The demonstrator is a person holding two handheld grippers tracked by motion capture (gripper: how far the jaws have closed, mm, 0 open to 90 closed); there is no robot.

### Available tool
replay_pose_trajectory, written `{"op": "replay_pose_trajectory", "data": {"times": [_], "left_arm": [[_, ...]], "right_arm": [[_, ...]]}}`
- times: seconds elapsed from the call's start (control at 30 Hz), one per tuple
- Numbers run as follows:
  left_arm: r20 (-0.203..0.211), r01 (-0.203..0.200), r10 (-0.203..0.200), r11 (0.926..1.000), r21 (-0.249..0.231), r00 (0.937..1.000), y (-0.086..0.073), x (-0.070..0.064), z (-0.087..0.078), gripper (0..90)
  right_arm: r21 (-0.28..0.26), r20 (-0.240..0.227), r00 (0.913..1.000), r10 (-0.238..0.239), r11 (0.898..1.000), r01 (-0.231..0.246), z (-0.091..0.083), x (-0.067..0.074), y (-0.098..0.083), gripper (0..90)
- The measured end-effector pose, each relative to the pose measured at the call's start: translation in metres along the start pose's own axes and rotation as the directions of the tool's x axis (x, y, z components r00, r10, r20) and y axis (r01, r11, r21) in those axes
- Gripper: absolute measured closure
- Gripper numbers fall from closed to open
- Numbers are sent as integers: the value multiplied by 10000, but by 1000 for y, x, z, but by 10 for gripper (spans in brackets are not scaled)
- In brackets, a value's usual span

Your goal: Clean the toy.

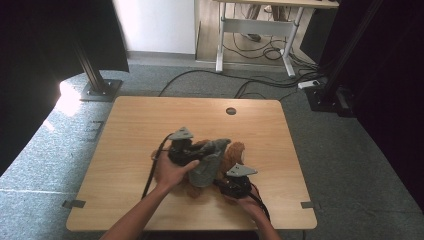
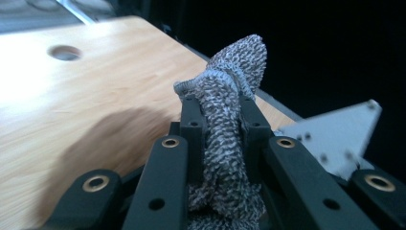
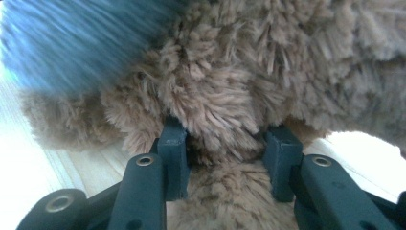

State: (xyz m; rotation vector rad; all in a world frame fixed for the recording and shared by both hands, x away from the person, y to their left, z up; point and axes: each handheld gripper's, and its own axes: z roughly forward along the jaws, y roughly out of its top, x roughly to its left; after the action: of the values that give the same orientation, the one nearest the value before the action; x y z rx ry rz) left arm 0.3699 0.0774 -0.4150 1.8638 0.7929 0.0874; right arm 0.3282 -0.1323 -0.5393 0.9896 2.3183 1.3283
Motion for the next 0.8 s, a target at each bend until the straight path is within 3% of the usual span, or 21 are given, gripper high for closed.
{"op": "replay_pose_trajectory", "data": {"times": [0.13,0.27,0.43,0.53,0.63,0.73,0.8], "left_arm": [[-325,333,-299,9935,1087,9990,1,2,41,756],[-428,619,-570,9905,1226,9975,-9,12,41,757],[-738,602,-538,9944,873,9958,-17,24,4,756],[-1216,787,-692,9941,746,9902,-28,42,-27,755],[-1561,1242,-1170,9916,373,9808,-41,64,-57,755],[-1613,1912,-1913,9814,-163,9682,-54,85,-83,754],[-1810,2081,-2121,9773,-408,9604,-58,95,-98,755]], "right_arm": [[1,12,10000,-38,10000,38,0,0,-2,604],[93,-25,10000,-64,9999,64,0,-1,-3,612],[139,3,9999,-111,9998,110,-1,0,-4,622],[151,19,9999,-149,9998,148,-1,0,-5,624],[139,37,9999,-135,9998,134,-1,0,-5,626],[139,13,10000,-83,9999,83,-1,0,-6,627],[139,-8,10000,-77,9999,77,-1,0,-6,629]]}}
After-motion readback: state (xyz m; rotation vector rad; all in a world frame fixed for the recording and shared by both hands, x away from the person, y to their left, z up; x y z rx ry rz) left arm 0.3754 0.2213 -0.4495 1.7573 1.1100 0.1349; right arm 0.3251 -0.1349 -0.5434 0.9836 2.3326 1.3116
